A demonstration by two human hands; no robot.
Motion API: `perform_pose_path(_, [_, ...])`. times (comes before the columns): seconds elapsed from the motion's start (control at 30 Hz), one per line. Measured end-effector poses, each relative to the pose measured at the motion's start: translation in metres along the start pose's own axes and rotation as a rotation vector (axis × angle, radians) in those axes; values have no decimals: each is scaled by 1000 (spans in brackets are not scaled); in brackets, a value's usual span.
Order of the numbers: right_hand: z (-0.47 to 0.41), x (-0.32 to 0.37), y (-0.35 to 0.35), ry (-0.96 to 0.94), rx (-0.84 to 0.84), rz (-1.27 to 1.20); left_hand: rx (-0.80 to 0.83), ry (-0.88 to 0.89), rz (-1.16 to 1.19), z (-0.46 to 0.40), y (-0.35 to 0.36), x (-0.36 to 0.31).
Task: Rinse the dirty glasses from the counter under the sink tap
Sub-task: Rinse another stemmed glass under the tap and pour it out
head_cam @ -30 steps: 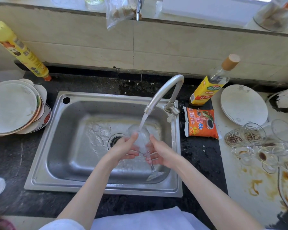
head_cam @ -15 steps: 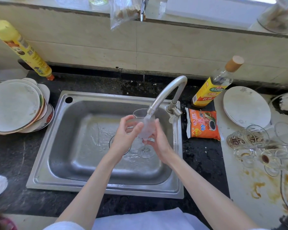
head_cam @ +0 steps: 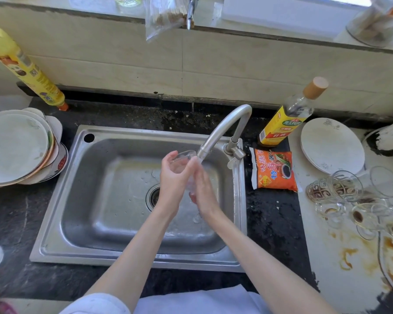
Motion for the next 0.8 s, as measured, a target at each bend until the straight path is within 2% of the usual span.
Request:
perform_pose_path(0.07, [2,-8,-7,120,-32,-99,42,-9,21,-1,5,-1])
perform_pose_path(0.13, [7,-12,-4,269,37,-183,127,-4,26,-2,9,-2])
perform_pose_path(0.17, [6,-15,-8,285,44,-165,161,-8,28,-2,11,-2])
perform_pose_path(0.23, [0,-15,-18,228,-12,-129,151,-6,-14,-1,12,0])
perform_pose_path(0.37, [3,-2,-22,-19,-106,-97,65,57,-145,6,14,-5])
perform_pose_path(0.43, [6,0,-20,-18,-90,-177,95,83,-145,8,17,-8])
perform_pose_path(0.6, [5,-8,-7,244,77,-292,212,87,-122,5,19,-12])
perform_pose_path(0.73, [0,2,-15,16,2,-93,63,52,-133,3,11,-8])
perform_pose_path(0.8, [2,0,-20,-7,-103,-77,65,36,-153,4,14,-5])
Point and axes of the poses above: each hand's wrist, its own z-axis away from the middle knuckle, its own y-axis out of the palm, x = y × z, the point moved 10 cm from there along -z, towards the middle knuckle, and after that the axes turned 11 degrees about -z, right-handed, at the moved point
